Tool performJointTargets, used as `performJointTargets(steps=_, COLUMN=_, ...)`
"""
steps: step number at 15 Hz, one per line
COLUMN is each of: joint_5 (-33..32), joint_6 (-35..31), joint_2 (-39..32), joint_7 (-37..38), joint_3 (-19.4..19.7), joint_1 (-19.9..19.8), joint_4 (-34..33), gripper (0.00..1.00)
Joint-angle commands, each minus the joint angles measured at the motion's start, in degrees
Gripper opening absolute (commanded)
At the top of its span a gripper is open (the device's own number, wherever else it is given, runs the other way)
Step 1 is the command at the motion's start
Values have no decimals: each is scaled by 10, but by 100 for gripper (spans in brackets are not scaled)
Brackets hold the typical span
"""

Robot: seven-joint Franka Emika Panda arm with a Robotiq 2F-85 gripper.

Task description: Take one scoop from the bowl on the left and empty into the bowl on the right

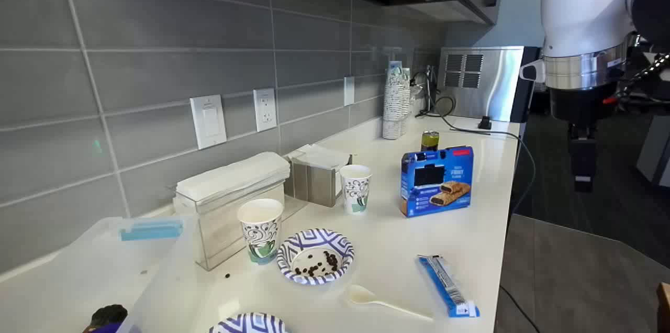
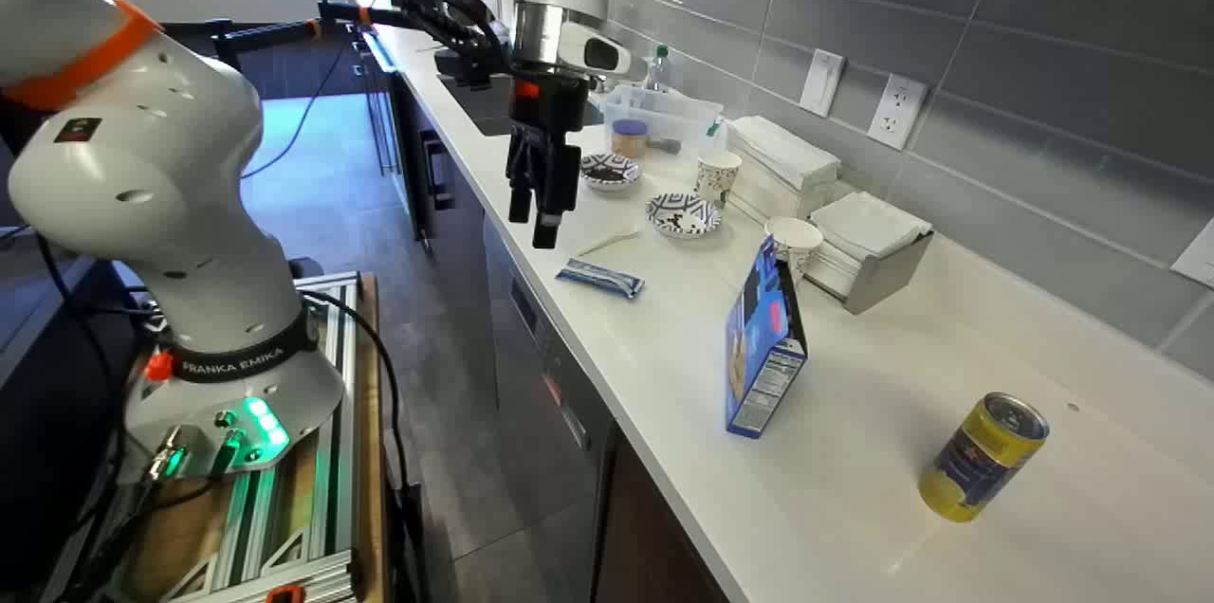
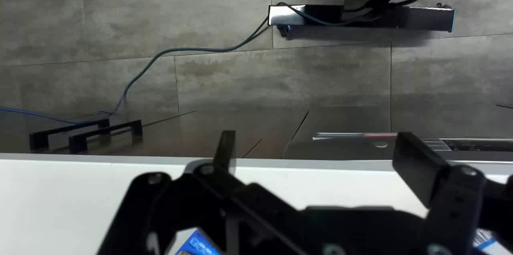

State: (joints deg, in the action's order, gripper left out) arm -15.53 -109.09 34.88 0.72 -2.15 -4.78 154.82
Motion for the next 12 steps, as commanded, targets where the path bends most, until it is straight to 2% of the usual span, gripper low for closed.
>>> performJointTargets(steps=1, joint_5=-4, joint_6=2, joint_2=0, joint_7=4, joint_3=7, joint_1=8, joint_4=-1, gripper=100)
performJointTargets(steps=10, joint_5=-4, joint_6=2, joint_2=0, joint_7=4, joint_3=7, joint_1=8, joint_4=-1, gripper=100)
performJointTargets(steps=12, joint_5=25, joint_6=-27, joint_2=-13, joint_7=-6, joint_3=13, joint_1=27, joint_4=9, gripper=100)
